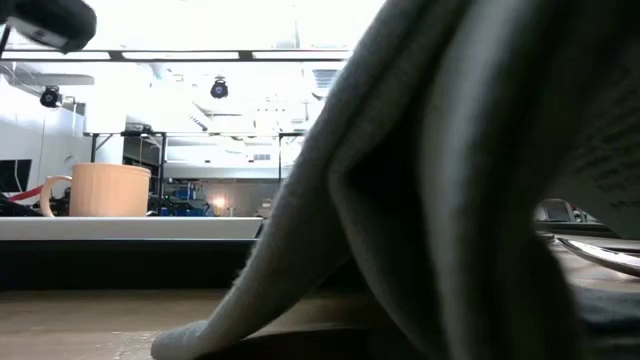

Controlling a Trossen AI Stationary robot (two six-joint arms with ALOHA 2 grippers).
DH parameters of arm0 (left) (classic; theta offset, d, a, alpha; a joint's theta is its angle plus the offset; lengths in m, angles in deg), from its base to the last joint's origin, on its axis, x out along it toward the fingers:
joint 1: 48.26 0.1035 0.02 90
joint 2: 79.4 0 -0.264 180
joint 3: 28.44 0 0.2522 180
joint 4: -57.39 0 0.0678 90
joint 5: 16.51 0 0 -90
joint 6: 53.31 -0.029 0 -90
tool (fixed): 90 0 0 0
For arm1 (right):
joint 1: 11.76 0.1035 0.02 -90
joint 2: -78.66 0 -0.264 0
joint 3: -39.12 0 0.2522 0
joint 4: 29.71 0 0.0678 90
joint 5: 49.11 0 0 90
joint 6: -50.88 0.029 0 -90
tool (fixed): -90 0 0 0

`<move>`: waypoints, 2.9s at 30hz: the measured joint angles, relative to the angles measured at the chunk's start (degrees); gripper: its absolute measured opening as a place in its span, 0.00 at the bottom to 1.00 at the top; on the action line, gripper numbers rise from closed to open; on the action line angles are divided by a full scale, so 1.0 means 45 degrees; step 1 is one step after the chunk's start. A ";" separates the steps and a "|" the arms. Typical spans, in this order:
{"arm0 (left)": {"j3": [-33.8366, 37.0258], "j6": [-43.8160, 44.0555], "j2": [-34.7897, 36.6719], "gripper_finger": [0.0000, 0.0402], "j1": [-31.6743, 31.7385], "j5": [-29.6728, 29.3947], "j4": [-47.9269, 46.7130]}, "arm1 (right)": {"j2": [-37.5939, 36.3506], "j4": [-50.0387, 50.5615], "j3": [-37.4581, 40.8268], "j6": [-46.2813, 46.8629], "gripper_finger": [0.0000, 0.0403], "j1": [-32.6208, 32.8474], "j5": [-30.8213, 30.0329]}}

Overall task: Set up tray
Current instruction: Put the black bowl on the white plate

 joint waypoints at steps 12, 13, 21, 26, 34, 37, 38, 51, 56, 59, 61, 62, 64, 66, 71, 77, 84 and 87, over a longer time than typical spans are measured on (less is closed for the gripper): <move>0.2395 0.0280 0.4438 0.24 0.0590 -0.5678 0.1243 | 0.0000 0.0013 0.0000 -0.0144 0.17 -0.0001 0.0000; 0.2889 0.0052 0.4955 0.24 0.0743 -0.5601 0.1903 | 0.0000 0.0013 0.0000 -0.0173 0.17 -0.0004 0.0000; 0.6786 -0.2768 0.8755 0.24 0.1637 -0.1771 0.7014 | 0.0002 0.0013 0.0000 -0.0220 0.17 -0.0003 -0.0005; 0.8081 -0.2657 1.0586 0.24 0.1657 -0.1223 0.7333 | 0.0003 0.0013 0.0000 -0.0218 0.17 0.0000 -0.0005; 0.9186 -0.3021 1.3175 0.24 0.1786 -0.1315 0.7332 | 0.0005 0.0013 0.0000 -0.0276 0.17 0.0000 -0.0052; 0.9365 -0.3400 1.4025 0.24 0.2062 -0.1347 0.7256 | 0.0000 0.0013 0.0000 -0.0309 0.17 -0.0010 -0.0355; 0.9388 -0.3604 1.4252 0.24 0.2143 -0.1349 0.7242 | 0.0000 0.0008 0.0000 -0.0333 0.17 -0.0010 -0.0437; 0.9882 -0.4502 1.6136 0.24 0.2663 0.0779 0.7206 | 0.0000 -0.0089 0.0000 -0.0835 0.17 -0.0029 -0.0695; 1.0714 -0.4316 1.6824 0.24 0.2658 0.1197 0.7273 | 0.0005 -0.0094 0.0000 -0.0882 0.17 -0.0029 -0.0695; 1.1484 -0.4308 1.7336 0.24 0.2658 0.1255 0.7364 | 0.0005 -0.0094 0.0000 -0.0882 0.17 -0.0029 -0.0695; 1.2029 -0.4312 1.7675 0.24 0.2658 0.1323 0.7770 | 0.0000 -0.0094 0.0000 -0.0883 0.17 -0.0029 -0.0695; 1.2254 -0.4299 1.7861 0.24 0.2658 0.1444 0.7894 | 0.0000 -0.0094 0.0000 -0.0879 0.17 -0.0024 -0.0695; 1.2466 -0.4310 1.8146 0.24 0.2658 0.2010 0.8385 | 0.0002 -0.0099 0.0000 -0.0897 0.17 -0.0024 -0.0695; 1.2601 -0.4336 1.8071 0.24 0.2637 0.2665 0.8697 | 0.0000 -0.0099 0.0000 -0.0956 0.17 -0.0024 -0.0696; 1.2590 -0.4352 1.7427 0.24 0.2624 0.3023 0.8722 | 0.0005 -0.0099 0.0005 -0.1267 0.17 -0.0024 -0.0709; 1.2585 -0.4317 1.6263 0.24 0.2624 0.3027 0.8721 | -0.0002 0.0172 0.0005 -0.2220 0.17 -0.0024 -0.0686; 1.2427 -0.4308 1.5928 0.24 0.2624 0.3042 0.8679 | 0.0005 0.0202 0.0005 -0.1773 0.17 -0.0024 -0.0670; 1.2342 -0.4382 1.6354 0.24 0.2624 0.3042 0.8837 | 0.0005 0.0193 0.0005 -0.1679 0.17 -0.0024 -0.0631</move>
